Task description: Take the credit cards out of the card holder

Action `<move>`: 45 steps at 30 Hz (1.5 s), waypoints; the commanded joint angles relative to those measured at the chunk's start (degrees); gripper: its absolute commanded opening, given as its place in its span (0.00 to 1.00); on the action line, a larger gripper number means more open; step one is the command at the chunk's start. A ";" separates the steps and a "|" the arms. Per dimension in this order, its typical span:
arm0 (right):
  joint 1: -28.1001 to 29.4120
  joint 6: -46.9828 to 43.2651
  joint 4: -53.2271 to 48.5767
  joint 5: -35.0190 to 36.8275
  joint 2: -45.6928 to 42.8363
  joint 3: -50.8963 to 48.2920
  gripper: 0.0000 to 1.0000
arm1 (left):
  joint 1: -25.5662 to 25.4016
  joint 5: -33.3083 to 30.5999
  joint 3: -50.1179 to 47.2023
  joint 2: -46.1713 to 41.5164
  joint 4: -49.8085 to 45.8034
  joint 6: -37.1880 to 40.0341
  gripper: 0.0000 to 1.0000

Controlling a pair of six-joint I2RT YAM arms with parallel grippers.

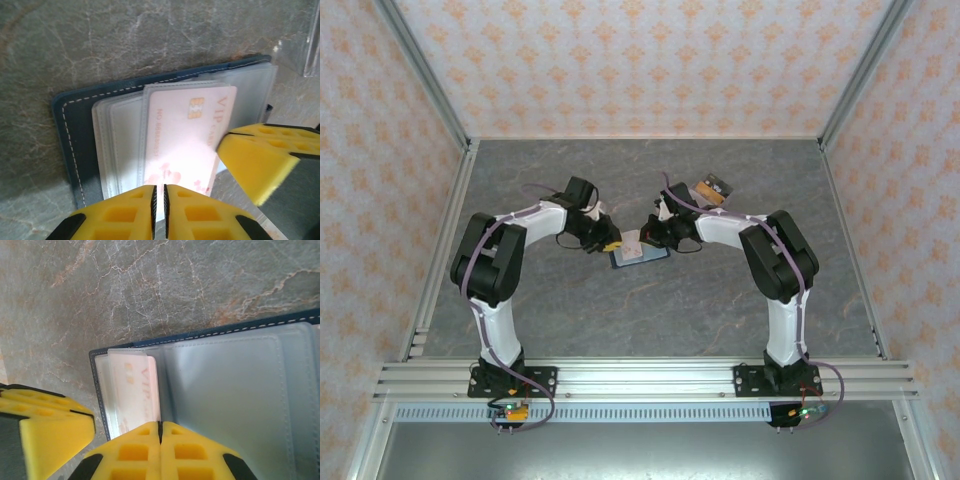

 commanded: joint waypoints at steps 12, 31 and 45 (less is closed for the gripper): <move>-0.04 -1.13 0.29 0.95 -1.71 -0.23 0.00 | 0.17 0.24 1.44 4.02 -0.09 0.88 0.12; -0.04 -0.95 0.16 1.60 -1.99 -0.56 0.00 | -1.85 -15.20 2.89 5.33 -11.76 7.46 0.02; -1.74 -0.84 1.48 0.15 -3.67 -2.52 0.00 | -1.85 -14.50 3.86 5.69 -12.41 8.42 0.02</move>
